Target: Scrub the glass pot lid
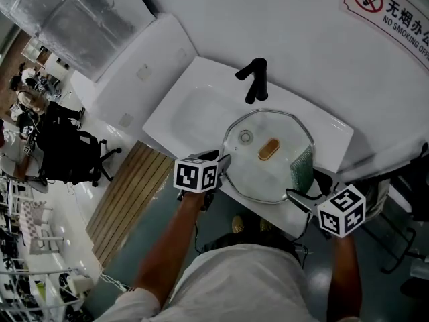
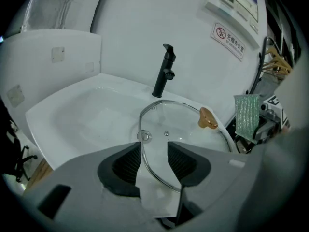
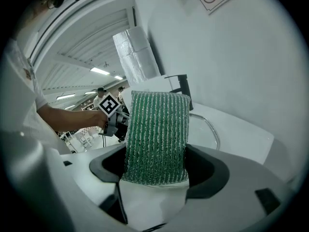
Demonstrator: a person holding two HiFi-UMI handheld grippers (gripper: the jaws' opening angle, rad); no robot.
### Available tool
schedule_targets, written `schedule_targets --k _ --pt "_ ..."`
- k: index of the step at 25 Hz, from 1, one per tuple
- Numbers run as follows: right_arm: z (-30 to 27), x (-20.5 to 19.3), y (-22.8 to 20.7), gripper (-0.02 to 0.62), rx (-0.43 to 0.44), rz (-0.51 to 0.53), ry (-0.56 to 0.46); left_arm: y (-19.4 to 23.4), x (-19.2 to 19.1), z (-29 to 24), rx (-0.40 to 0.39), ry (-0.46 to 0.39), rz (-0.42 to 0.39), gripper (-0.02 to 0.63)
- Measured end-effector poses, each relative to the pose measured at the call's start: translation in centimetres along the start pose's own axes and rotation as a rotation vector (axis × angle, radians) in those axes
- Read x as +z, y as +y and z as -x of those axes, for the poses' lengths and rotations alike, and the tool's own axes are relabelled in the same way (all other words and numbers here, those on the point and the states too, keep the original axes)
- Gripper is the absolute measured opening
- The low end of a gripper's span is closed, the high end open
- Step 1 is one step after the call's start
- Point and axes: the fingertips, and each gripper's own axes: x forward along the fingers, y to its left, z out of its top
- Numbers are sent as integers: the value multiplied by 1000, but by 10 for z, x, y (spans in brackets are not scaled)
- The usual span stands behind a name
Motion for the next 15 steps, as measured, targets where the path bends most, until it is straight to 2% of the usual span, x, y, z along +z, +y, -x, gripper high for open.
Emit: schedule_targets --k 3,7,15 --pt "5 19 6 348 17 13 -39 -5 7 6 9 -24 -27 178" --pt "10 47 12 348 37 41 -90 -20 30 20 -9 -103 -50 178" --pt "20 107 29 348 62 120 -225 -73 95 71 -136 -367 -128 176"
